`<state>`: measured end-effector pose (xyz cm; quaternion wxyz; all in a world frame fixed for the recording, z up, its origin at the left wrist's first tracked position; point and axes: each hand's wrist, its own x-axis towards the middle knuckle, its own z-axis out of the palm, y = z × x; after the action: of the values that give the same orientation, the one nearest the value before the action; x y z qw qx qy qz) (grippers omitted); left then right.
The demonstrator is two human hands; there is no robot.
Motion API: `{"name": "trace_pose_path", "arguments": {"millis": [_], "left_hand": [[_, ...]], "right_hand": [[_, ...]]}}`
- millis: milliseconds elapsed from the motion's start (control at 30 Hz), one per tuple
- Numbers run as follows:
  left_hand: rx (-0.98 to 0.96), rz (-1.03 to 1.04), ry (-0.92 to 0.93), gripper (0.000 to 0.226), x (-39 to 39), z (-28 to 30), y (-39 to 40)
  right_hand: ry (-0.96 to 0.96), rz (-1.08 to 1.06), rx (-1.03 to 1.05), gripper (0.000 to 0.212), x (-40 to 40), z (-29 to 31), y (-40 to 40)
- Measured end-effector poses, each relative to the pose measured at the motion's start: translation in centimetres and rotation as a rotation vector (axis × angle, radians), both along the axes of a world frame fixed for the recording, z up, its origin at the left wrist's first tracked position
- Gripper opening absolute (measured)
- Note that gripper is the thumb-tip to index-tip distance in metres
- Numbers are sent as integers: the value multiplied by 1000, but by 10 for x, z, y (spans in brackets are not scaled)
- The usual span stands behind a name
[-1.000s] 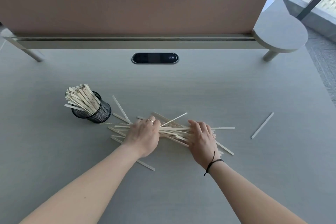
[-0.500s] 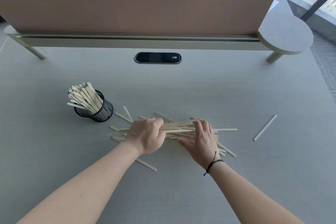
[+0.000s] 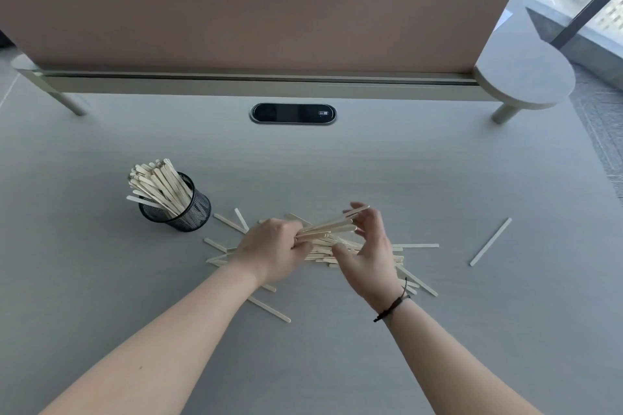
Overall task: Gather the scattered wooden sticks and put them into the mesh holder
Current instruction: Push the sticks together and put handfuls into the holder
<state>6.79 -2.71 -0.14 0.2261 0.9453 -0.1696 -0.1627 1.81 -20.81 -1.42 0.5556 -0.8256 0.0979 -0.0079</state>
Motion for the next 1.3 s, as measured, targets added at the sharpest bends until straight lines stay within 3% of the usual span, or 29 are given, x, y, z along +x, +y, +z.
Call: {"name": "trace_pose_path", "arguments": {"millis": [133, 200, 300, 367, 567, 767, 867, 933, 1033, 1100, 1167, 1300], "left_hand": [[-64, 4, -54, 49, 2, -4, 7], [-110, 3, -52, 53, 2, -4, 8], [-198, 13, -57, 53, 3, -2, 6], [-251, 56, -44, 52, 5, -2, 7], [-255, 16, -3, 49, 11, -10, 15], [-132, 38, -7, 49, 9, -9, 1], [-204, 129, 55, 44, 6, 0, -4], [-233, 191, 44, 52, 6, 3, -5], [-426, 361, -14, 61, 7, 8, -6], [-604, 534, 3, 64, 9, 12, -4], [-774, 629, 21, 64, 8, 13, -2], [-1017, 693, 67, 54, 0, 10, -3]], "right_hand": [[61, -238, 327, 48, 4, 8, -5], [187, -344, 418, 46, 12, 10, -8], [418, -453, 810, 56, 28, 12, -9], [434, -458, 907, 54, 34, 18, -7], [234, -382, 722, 36, 41, 49, 3], [139, -61, 418, 35, 40, 62, 39], [128, 65, 356, 32, 36, 60, 48], [74, 114, 376, 41, 35, 63, 46], [16, 53, 362, 48, 34, 58, 32], [39, 43, 36, 51, 31, 40, 17], [116, 133, -344, 66, 24, 13, 1], [245, 400, -725, 90, -3, -40, -20]]}}
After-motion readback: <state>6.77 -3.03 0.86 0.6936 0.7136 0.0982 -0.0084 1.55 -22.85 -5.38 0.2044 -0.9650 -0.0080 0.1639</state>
